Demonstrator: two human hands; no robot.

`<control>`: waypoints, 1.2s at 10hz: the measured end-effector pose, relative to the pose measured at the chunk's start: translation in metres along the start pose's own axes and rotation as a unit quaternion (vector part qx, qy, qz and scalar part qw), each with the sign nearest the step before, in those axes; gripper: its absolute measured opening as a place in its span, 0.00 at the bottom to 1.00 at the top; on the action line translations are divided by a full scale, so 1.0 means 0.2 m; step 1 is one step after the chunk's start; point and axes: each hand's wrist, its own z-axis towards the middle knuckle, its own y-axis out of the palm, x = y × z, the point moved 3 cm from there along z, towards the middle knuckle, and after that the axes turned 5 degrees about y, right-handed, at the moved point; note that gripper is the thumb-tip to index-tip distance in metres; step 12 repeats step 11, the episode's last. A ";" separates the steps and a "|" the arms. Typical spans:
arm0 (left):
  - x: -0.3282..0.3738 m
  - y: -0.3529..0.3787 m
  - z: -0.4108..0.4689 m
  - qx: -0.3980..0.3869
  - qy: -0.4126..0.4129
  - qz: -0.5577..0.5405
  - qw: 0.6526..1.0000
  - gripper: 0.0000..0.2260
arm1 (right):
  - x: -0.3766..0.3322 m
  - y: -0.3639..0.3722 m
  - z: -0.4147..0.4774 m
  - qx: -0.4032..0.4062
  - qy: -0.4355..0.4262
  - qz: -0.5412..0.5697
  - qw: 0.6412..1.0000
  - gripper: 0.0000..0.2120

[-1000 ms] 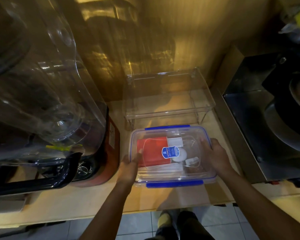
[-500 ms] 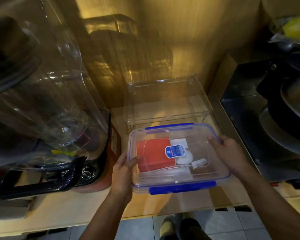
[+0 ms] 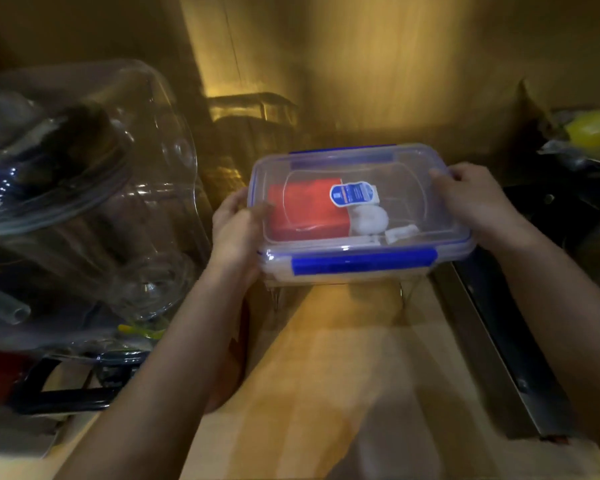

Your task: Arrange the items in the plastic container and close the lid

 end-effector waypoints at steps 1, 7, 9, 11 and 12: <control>-0.01 0.05 0.15 0.042 -0.002 0.017 0.999 0.24 | -0.04 0.05 0.14 0.001 0.008 -0.040 0.999 0.19; -0.41 0.00 0.39 -0.008 -0.028 0.238 0.971 0.29 | 0.28 0.34 0.33 -0.046 0.059 -0.112 0.991 0.20; -0.29 0.06 0.37 -0.023 0.109 0.571 0.814 0.31 | 0.24 0.31 0.33 -0.034 0.027 -0.225 0.973 0.20; -0.01 0.23 0.36 -0.037 0.230 0.641 0.732 0.32 | -0.01 0.20 0.37 -0.061 -0.135 -0.272 0.951 0.30; -0.01 0.23 0.36 -0.037 0.230 0.641 0.732 0.32 | -0.01 0.20 0.37 -0.061 -0.135 -0.272 0.951 0.30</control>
